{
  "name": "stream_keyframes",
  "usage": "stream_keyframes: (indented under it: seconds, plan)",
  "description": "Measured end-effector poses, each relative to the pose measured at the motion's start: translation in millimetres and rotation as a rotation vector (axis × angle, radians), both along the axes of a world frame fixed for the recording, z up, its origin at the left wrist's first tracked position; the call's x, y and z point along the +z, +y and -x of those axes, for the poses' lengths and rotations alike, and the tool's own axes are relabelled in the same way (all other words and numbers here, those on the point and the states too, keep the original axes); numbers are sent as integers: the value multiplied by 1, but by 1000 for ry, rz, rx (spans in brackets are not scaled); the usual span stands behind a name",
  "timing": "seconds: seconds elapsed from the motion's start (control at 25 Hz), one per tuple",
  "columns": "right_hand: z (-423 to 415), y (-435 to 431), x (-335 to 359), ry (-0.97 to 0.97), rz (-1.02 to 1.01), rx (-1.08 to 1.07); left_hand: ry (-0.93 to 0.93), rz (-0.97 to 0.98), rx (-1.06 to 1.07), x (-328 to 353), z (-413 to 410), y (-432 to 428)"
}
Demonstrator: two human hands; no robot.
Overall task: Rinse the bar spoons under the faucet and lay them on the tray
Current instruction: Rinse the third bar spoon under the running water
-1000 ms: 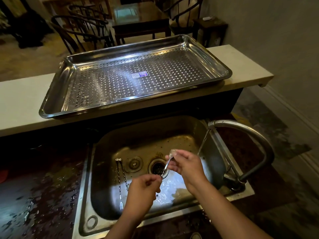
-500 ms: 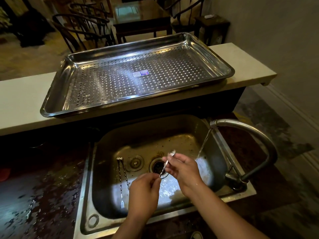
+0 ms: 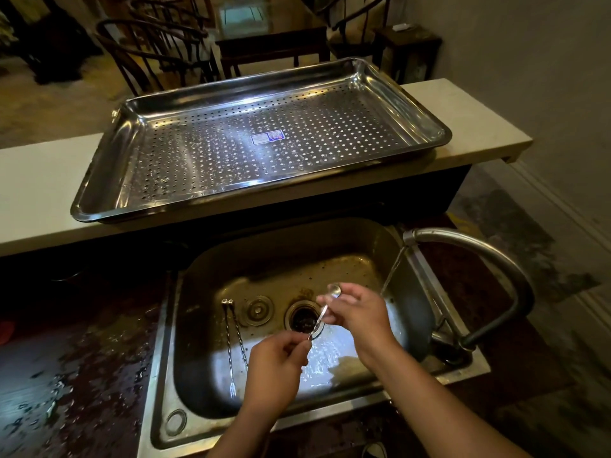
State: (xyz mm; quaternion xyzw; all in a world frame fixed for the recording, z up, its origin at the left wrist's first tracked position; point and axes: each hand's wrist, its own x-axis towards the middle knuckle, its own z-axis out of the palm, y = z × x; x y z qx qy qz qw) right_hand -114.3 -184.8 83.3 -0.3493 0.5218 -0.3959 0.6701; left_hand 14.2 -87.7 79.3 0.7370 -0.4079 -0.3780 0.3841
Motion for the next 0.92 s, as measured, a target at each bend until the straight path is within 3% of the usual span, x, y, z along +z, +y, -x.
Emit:
stream_keyframes:
  seconds: [0.28,0.48,0.6,0.76,0.92]
  plan:
    - [1,6,-6,99,221,-49,180,-40,4,8,7,-15]
    - [9,-1,-6,-44,59,-152,66,-43,-45,3,15,-24]
    - [18,-6,-7,-42,-17,-127,-9,-28,-85,1,19,-28]
    - [35,-15,-7,-75,-65,-260,-101,-7,-161,-1,27,-33]
    - [44,-15,-8,-29,-79,-187,-110,-23,-184,-3,34,-39]
